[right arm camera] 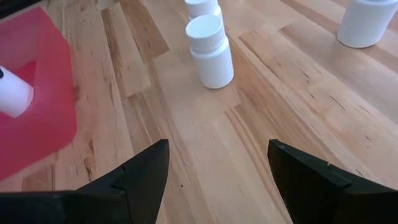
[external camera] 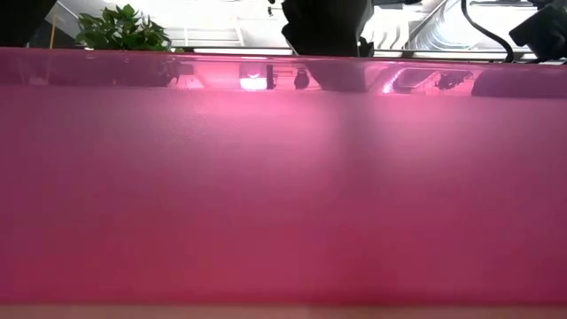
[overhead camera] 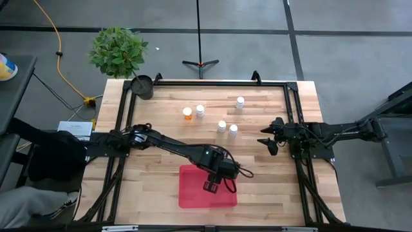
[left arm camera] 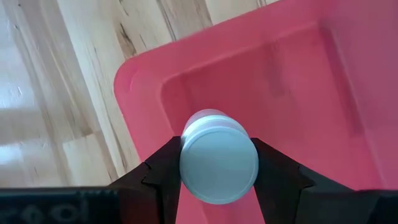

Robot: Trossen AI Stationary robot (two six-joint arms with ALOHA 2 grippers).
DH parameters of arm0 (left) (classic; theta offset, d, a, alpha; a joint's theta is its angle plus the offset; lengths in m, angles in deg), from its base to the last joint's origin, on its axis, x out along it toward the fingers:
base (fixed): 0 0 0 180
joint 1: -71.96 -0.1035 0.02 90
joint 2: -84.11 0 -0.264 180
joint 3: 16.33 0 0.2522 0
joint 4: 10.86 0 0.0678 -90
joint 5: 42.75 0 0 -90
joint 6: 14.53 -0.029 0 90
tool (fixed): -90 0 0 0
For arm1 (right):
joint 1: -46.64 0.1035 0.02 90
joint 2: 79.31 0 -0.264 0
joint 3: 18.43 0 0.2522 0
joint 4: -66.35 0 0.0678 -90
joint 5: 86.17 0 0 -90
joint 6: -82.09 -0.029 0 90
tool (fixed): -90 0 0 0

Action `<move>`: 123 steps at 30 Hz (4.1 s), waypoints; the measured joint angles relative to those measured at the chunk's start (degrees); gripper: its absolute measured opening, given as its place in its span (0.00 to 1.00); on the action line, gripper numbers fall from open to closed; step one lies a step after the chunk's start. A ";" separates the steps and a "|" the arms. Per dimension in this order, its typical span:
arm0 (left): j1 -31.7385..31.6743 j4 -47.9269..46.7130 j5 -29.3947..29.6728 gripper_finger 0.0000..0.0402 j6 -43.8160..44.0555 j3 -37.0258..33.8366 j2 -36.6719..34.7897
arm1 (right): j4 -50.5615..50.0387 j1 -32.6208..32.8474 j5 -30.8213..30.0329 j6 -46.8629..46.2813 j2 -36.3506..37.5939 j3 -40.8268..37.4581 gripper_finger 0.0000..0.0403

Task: Pick and place pill bottles into a basket
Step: Put the white pill bottle into the pink bin, then put the orange pill bottle into the pink bin

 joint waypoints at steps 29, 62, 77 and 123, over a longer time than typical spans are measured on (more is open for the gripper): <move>0.09 2.77 -1.51 0.64 -1.03 -0.12 3.46 | -0.50 0.00 0.28 -0.90 0.04 0.00 0.65; -9.44 3.34 0.04 0.77 -0.64 13.73 -10.49 | -0.99 -0.01 0.44 -0.90 -0.17 -0.01 0.65; -21.07 1.75 1.08 0.77 -1.22 13.74 -23.73 | -0.46 -0.02 0.92 -0.88 -0.33 -0.02 0.65; -46.25 1.68 -2.71 0.74 -7.43 10.10 -54.00 | 0.02 0.00 0.22 -1.29 -0.31 -0.02 0.65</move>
